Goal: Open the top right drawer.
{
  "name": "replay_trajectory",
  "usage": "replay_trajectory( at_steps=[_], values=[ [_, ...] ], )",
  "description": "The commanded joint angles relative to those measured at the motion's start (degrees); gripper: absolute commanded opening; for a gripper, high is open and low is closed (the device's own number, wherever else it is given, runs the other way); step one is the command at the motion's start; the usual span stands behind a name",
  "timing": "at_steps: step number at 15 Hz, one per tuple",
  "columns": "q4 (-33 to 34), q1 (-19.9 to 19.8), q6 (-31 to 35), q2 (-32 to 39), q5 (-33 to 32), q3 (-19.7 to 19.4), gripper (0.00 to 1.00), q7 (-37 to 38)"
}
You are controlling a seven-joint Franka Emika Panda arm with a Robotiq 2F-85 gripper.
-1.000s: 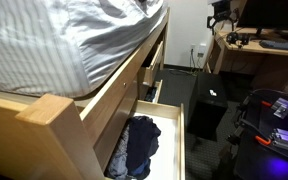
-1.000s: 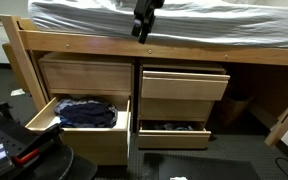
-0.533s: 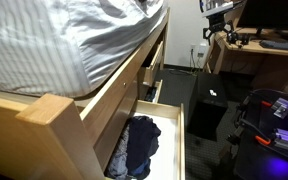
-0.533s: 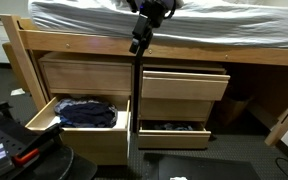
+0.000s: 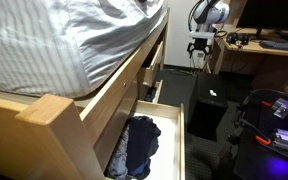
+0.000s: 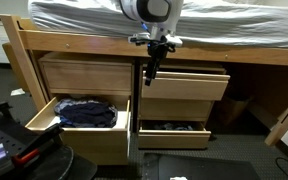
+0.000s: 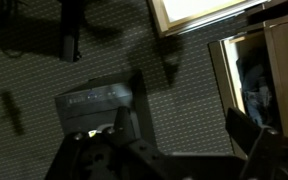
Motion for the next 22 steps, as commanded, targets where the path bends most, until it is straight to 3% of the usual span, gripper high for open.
replay_trajectory(
  at_steps=[1,4,7,13,19,22],
  values=[
    [1.3,-0.4,6.5,0.9,5.8,4.1,1.0,-8.2],
    [2.6,2.7,11.9,-0.5,4.6,3.8,1.0,-10.7],
    [6.3,2.7,10.1,0.9,5.7,4.6,1.0,-12.0],
    [5.8,3.9,10.6,0.7,5.0,3.4,1.0,-10.3],
    [18.0,0.1,17.0,13.0,10.5,7.0,1.0,-13.4],
    [26.8,-1.4,14.2,19.9,10.6,7.9,1.0,-13.6]
  ],
)
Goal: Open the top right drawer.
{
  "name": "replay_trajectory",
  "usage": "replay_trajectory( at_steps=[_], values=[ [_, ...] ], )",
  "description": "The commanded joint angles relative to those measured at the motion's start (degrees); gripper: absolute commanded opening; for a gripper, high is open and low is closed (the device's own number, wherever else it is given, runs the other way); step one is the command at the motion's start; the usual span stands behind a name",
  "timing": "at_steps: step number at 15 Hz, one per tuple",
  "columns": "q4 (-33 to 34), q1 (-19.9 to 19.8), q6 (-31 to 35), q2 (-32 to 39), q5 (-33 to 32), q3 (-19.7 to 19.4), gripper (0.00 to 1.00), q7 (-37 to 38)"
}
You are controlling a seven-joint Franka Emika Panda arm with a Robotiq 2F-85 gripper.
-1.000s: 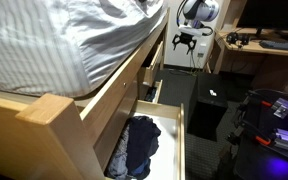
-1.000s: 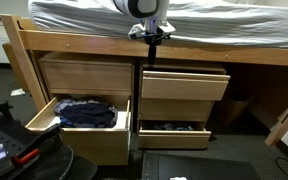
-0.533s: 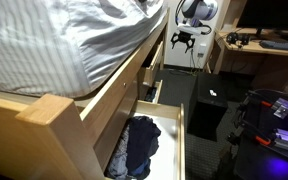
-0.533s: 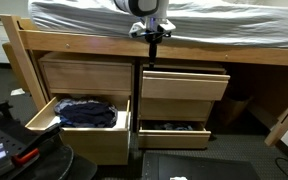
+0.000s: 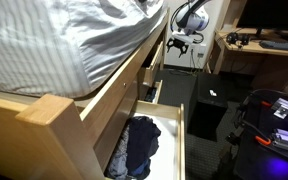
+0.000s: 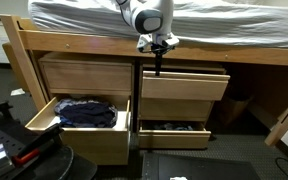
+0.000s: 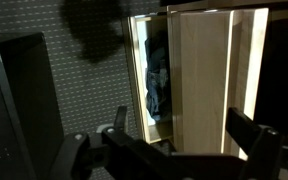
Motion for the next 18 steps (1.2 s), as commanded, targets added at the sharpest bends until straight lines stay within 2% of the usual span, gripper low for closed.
replay_trajectory(
  at_steps=[1,4,6,7,9,11,14,18],
  values=[
    [12.2,-3.9,-3.6,8.6,1.9,3.2,1.0,-3.1],
    [16.8,-8.3,-7.4,10.2,4.5,9.0,1.0,-9.7],
    [14.6,-12.3,-8.6,7.6,7.2,12.2,1.0,-17.1],
    [15.1,-7.8,-6.0,9.5,5.4,8.1,1.0,-11.2],
    [15.7,-10.4,-7.3,8.9,6.7,9.9,1.0,-14.9],
    [15.1,-10.7,-6.8,8.6,7.1,10.0,1.0,-15.1],
    [19.2,-6.4,-5.0,12.6,5.5,7.4,1.0,-8.9],
    [28.3,-0.4,-6.6,19.4,2.8,4.6,1.0,1.3]
  ],
)
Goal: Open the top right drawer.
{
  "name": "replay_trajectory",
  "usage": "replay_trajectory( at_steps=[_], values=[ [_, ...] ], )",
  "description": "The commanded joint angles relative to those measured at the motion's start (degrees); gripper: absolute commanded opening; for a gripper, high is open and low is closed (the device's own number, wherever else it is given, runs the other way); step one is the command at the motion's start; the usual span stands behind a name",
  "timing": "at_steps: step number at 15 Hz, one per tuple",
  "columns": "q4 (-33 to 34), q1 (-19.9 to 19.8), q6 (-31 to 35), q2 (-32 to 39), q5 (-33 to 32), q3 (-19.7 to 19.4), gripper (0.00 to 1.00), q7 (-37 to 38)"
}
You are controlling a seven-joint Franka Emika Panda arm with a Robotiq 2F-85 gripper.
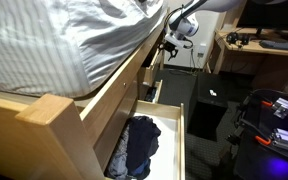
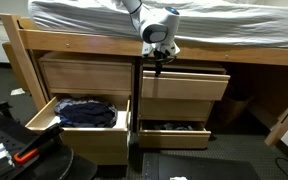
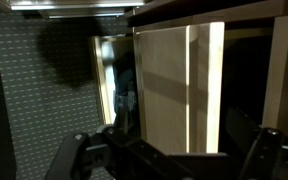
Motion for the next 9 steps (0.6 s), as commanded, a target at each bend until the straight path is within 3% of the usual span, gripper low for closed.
replay_trajectory(
  at_steps=[1,3,4,9],
  values=[
    [10.7,4.9,-0.7,7.4,-1.9,-2.6,1.0,8.5],
    [15.8,6.0,-2.0,10.4,-2.7,-2.8,1.0,12.9],
    [8.8,5.2,-0.4,6.6,-2.8,-1.8,1.0,9.9],
    [14.2,5.4,-1.6,10.7,-4.1,-2.7,1.0,12.4]
  ],
)
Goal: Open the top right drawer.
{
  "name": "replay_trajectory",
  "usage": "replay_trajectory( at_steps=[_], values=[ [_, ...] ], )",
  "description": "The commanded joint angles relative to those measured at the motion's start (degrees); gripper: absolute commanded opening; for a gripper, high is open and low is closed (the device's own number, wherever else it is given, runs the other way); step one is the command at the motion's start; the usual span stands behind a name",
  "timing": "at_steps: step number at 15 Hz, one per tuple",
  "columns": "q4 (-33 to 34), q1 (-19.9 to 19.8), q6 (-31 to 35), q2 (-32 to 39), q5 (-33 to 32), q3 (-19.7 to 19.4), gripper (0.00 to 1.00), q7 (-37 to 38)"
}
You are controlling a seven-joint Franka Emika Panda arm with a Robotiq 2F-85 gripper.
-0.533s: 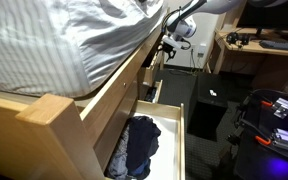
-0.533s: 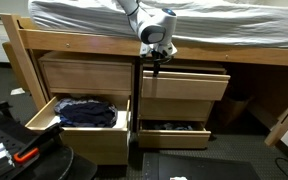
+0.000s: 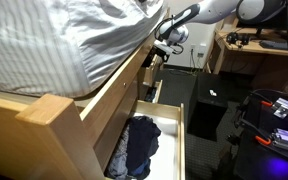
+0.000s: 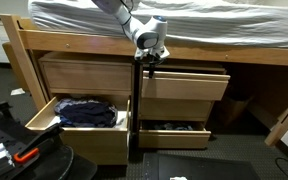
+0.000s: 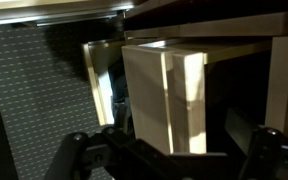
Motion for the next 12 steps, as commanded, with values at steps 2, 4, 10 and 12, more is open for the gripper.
replay_trajectory(
  at_steps=[2,4,10,12],
  values=[
    [4.4,-0.8,-2.7,3.6,-2.4,-0.7,1.0,2.9],
    [8.3,-0.2,-6.6,6.8,-3.6,-2.6,1.0,6.2],
    [17.1,-0.2,-14.7,11.5,-5.7,-4.3,1.0,12.0],
    [17.8,-0.9,-16.5,12.2,-8.6,-3.3,1.0,13.7]
  ],
)
